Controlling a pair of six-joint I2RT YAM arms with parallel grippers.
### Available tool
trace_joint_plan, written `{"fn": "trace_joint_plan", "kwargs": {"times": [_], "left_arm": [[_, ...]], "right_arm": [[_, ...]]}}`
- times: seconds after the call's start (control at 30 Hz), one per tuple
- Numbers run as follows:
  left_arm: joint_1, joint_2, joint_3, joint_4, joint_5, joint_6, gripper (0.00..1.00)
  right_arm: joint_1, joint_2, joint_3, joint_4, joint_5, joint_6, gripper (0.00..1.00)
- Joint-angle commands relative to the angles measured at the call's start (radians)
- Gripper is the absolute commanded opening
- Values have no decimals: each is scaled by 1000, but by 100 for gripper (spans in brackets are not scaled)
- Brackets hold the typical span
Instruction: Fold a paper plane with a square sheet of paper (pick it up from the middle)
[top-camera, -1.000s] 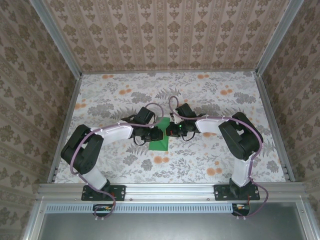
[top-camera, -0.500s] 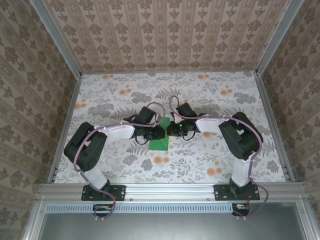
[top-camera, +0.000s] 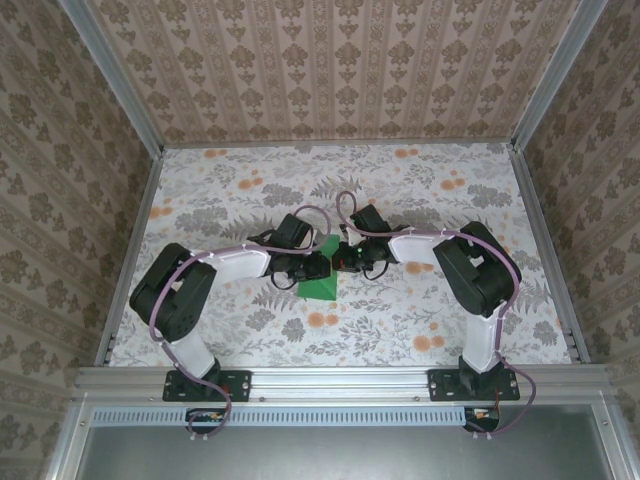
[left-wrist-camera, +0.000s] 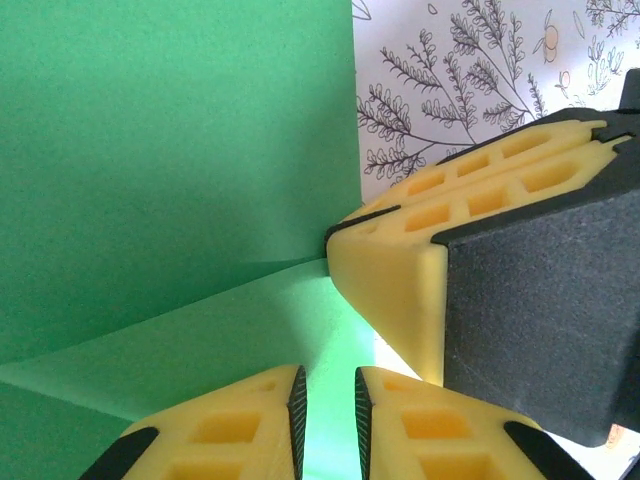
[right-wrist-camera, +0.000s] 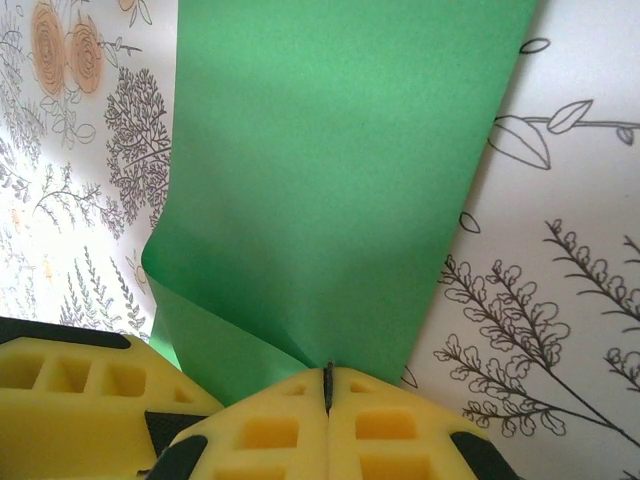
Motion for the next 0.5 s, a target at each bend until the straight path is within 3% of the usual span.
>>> {"fn": "trace_joint_plan", "kwargs": {"times": [0.0,0.47], "left_arm": [[-1,13,-8,7,16,-7,23],[-1,27,-6,12,29,-2,23]], "right_arm": [[-6,22,28,-21,3,-27,0],[-6,21,24,-32,16,-25,0]]}}
